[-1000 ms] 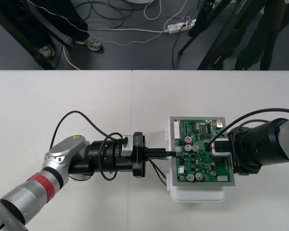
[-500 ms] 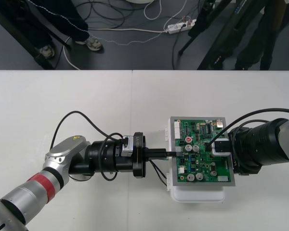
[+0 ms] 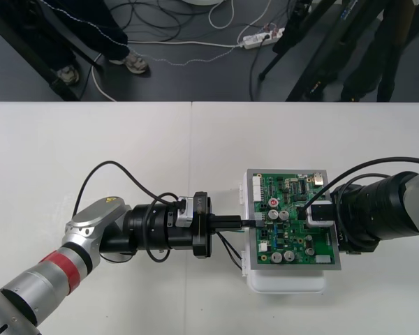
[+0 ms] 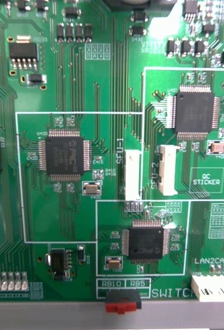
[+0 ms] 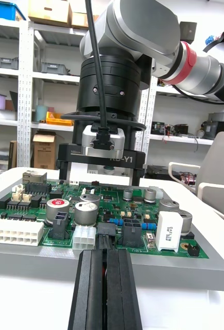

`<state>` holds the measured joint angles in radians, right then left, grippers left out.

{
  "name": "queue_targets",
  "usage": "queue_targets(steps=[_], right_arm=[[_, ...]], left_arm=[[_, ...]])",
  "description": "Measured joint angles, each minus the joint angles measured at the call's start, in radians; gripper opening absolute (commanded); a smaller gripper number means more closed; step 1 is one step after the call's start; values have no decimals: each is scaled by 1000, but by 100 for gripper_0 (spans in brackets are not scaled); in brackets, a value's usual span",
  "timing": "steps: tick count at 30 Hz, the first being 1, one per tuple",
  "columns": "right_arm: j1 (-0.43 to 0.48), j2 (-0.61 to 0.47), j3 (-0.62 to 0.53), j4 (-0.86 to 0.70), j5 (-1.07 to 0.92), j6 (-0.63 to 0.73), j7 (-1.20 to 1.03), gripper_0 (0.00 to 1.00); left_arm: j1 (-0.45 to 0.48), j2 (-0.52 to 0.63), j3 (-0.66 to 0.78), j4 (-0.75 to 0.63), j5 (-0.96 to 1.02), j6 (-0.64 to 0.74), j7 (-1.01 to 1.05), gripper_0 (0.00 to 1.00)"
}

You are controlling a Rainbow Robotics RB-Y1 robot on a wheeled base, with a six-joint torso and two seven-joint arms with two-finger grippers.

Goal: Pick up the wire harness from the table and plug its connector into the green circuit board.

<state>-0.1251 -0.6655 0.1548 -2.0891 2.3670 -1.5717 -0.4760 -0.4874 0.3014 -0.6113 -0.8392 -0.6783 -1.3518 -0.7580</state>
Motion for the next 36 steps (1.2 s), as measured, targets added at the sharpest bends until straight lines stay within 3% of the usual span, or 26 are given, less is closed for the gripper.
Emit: queue_targets(steps=[36], right_arm=[[0,0,0,0,0,0,0,100]], left_arm=[[0,0,0,0,1,0,0,0]])
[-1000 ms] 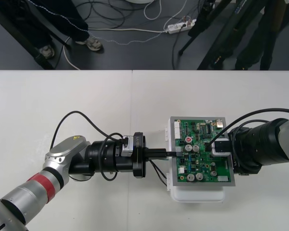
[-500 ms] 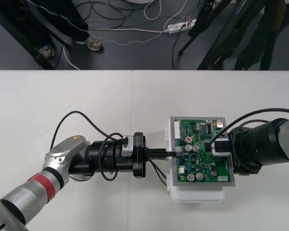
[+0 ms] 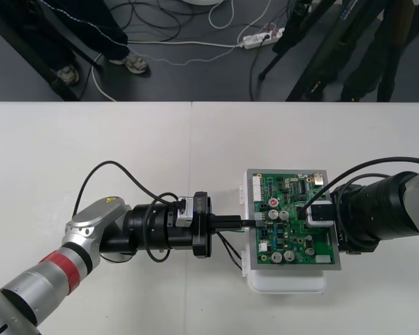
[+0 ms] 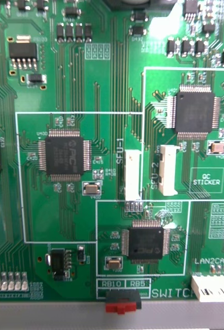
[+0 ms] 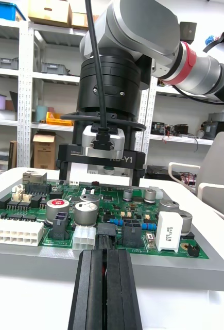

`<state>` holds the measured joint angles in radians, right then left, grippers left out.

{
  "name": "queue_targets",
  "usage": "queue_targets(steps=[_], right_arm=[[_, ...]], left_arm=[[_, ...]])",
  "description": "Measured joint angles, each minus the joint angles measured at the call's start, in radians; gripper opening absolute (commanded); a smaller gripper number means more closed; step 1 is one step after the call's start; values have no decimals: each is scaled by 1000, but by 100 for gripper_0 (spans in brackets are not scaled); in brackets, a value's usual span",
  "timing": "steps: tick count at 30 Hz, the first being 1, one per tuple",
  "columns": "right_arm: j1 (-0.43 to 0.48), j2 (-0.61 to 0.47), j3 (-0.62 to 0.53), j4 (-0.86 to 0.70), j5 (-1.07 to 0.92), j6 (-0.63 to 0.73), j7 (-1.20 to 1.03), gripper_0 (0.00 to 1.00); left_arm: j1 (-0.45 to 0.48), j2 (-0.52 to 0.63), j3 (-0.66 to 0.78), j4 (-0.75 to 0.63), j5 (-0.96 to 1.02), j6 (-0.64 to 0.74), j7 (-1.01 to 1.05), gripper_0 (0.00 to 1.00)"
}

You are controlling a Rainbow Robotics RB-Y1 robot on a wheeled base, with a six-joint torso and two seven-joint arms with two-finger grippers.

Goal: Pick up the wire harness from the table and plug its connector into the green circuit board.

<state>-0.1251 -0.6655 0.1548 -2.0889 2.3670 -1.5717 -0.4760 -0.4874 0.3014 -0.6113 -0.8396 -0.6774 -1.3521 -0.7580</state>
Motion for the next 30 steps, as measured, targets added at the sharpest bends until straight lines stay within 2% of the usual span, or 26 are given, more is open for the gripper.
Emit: queue_targets(steps=[16,30], right_arm=[[0,0,0,0,-1,0,0,100],[-1,0,0,0,-3,0,0,100]], left_arm=[[0,4,-1,-5,20,0,0,0],[17,57,-16,-71,21,0,0,0]])
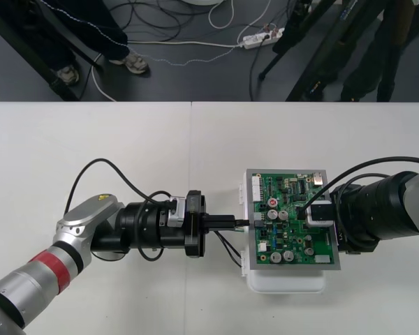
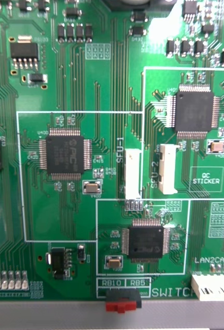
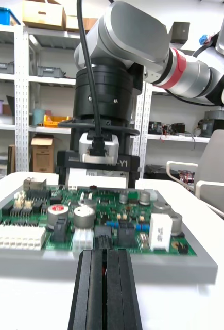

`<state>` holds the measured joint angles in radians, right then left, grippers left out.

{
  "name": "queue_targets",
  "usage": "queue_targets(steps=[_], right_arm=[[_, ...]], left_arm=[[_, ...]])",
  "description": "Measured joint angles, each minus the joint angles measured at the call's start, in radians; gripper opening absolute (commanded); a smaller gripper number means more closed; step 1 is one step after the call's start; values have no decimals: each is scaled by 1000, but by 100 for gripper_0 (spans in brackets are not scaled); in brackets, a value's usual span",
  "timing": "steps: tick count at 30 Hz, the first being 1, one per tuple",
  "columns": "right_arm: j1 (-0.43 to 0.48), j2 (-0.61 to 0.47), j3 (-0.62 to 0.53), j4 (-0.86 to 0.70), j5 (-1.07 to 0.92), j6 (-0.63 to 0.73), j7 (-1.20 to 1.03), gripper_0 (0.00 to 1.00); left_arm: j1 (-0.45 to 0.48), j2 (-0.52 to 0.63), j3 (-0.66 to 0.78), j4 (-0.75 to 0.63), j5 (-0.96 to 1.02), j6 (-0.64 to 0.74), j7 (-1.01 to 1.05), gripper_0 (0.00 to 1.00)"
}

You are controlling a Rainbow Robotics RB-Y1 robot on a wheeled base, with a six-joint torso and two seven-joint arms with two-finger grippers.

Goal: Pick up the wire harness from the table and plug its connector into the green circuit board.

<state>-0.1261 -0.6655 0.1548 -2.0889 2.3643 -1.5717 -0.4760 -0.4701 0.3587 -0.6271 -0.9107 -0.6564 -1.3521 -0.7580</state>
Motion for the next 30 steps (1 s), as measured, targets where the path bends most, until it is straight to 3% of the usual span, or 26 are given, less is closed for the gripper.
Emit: queue_targets(steps=[30], right_arm=[[0,0,0,0,0,0,0,100]], left_arm=[[33,20,0,-3,25,0,0,0]])
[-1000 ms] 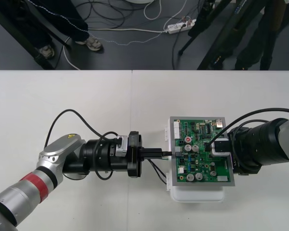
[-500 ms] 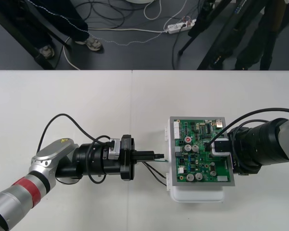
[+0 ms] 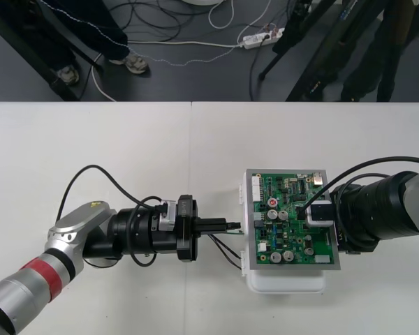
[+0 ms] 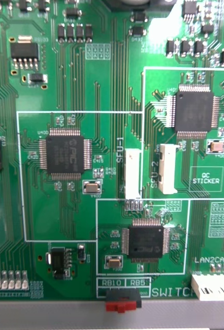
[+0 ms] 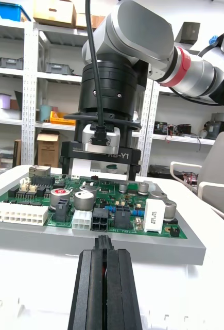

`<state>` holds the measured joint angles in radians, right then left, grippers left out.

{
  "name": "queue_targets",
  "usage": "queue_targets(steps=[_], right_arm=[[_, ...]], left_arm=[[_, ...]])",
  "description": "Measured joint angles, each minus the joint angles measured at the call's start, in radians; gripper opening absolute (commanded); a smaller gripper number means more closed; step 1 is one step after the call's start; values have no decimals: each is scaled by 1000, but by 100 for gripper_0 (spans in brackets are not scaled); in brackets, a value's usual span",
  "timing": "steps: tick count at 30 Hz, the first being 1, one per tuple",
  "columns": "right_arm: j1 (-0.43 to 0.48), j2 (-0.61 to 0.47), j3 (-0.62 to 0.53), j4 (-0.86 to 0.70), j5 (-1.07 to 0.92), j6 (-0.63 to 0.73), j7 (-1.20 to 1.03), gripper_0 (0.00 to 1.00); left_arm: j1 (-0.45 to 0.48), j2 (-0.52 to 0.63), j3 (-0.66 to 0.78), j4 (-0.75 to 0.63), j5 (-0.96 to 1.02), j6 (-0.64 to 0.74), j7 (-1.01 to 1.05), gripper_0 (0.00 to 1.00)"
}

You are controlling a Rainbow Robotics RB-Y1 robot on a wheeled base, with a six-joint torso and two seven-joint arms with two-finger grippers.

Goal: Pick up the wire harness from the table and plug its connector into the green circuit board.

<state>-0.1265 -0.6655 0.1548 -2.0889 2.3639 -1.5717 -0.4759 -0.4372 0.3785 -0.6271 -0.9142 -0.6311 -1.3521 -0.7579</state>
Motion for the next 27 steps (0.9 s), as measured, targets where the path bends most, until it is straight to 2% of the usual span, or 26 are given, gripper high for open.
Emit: queue_targets(steps=[27], right_arm=[[0,0,0,0,0,0,0,100]], left_arm=[[0,-37,0,0,6,42,0,0]])
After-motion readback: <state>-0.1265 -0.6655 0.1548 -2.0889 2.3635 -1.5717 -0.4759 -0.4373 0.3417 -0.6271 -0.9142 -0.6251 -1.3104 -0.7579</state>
